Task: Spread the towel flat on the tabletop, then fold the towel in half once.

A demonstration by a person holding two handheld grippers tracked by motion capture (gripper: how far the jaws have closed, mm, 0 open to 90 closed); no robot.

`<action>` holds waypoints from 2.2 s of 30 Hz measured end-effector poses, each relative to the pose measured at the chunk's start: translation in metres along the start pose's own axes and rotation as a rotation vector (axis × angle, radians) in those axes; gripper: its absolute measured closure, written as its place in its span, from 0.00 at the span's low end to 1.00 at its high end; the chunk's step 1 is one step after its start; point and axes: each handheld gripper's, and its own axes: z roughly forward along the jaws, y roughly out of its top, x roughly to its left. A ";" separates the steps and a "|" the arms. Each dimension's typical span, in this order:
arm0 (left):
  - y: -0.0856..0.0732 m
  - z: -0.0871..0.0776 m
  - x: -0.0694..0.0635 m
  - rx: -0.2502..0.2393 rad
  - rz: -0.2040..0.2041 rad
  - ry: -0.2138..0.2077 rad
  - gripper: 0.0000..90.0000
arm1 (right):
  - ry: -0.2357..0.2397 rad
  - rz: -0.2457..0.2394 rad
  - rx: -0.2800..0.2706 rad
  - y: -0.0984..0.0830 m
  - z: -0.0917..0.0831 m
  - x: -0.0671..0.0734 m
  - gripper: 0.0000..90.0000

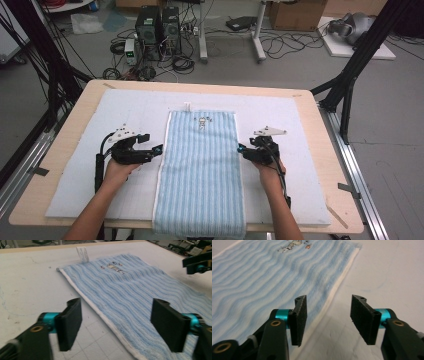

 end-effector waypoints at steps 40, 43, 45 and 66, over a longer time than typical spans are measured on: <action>0.013 0.012 -0.004 -0.101 -0.005 -0.090 0.19 | 0.006 -0.030 -0.129 -0.020 -0.064 -0.017 0.12; 0.010 0.010 -0.005 -0.099 -0.006 -0.089 0.19 | -0.001 -0.055 -0.134 -0.019 -0.063 -0.019 0.12; 0.008 0.009 -0.004 -0.092 -0.010 -0.082 0.19 | -0.002 -0.060 -0.134 -0.018 -0.062 -0.020 0.12; 0.001 0.000 0.011 -0.095 -0.065 -0.036 0.19 | 0.006 -0.043 -0.128 -0.019 -0.061 -0.027 0.12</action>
